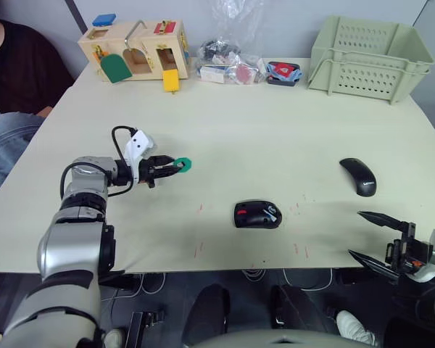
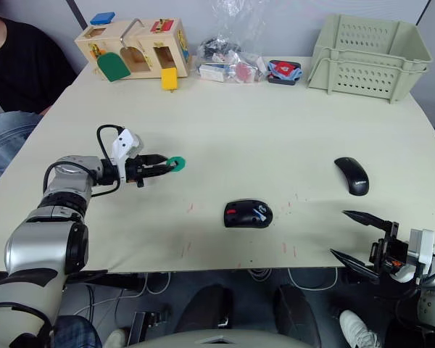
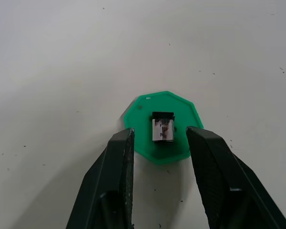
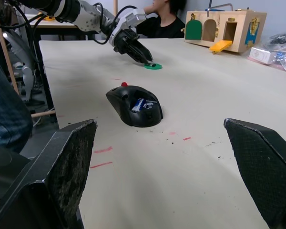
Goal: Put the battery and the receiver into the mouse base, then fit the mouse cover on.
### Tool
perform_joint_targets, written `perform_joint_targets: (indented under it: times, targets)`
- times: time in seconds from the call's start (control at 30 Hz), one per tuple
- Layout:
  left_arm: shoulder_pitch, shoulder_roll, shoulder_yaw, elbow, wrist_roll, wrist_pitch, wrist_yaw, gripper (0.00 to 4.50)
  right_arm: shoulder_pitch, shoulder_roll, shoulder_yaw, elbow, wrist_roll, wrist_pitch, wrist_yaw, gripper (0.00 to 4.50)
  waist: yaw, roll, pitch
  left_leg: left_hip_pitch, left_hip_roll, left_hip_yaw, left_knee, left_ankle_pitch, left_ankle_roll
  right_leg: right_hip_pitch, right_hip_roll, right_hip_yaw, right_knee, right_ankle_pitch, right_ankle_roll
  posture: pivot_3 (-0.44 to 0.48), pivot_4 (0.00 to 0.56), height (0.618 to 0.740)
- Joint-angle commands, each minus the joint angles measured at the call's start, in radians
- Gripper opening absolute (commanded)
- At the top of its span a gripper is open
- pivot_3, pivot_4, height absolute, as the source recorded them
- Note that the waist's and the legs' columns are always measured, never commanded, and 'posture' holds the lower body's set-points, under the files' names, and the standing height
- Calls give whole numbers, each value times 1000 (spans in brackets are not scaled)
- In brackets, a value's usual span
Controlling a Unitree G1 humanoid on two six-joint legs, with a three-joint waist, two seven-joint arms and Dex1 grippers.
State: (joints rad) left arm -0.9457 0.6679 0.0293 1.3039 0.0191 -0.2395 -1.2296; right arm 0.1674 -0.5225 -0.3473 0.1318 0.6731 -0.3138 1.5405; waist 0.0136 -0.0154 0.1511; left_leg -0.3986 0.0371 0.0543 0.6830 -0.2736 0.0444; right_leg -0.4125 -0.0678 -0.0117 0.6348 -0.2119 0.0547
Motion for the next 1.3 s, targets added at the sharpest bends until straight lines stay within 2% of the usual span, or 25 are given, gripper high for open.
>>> perform_joint_targets:
  times: [0.03, 0.67, 0.77, 0.8, 0.83, 1.3]
  targets:
    - [-28, 2, 7, -4, 10, -1, 14, 1868, 4, 3, -3, -30, 8, -17, -3, 4500, 0, 0, 0, 0, 0, 0, 0, 0, 0, 0, 0, 0, 0, 0, 0, 0, 150, 740]
    - [-26, -14, 11, 2, 23, 7, 22, 1868, 18, -1, 11, -35, 5, -33, -9, 4500, 0, 0, 0, 0, 0, 0, 0, 0, 0, 0, 0, 0, 1, 0, 0, 0, 150, 740]
    - [-25, -14, 11, 3, 24, 9, 23, 1095, 19, 0, 12, -37, 5, -34, -10, 4500, 0, 0, 0, 0, 0, 0, 0, 0, 0, 0, 0, 0, 1, 0, 0, 0, 150, 740]
    - [-24, -13, 11, 4, 25, 9, 26, 464, 20, 0, 13, -37, 4, -35, -9, 4500, 0, 0, 0, 0, 0, 0, 0, 0, 0, 0, 0, 0, 1, 0, 0, 0, 150, 740]
    - [-23, -13, 11, 4, 26, 10, 29, 148, 21, 0, 13, -36, 3, -36, -9, 4500, 0, 0, 0, 0, 0, 0, 0, 0, 0, 0, 0, 0, 1, 0, 0, 0, 150, 740]
    - [-24, -1, 23, 3, 21, 13, 40, 62, 13, -2, 19, -35, 4, -39, -7, 4500, 0, 0, 0, 1, 0, 0, 0, 0, 0, 0, 0, 0, 2, 0, 0, 0, 150, 740]
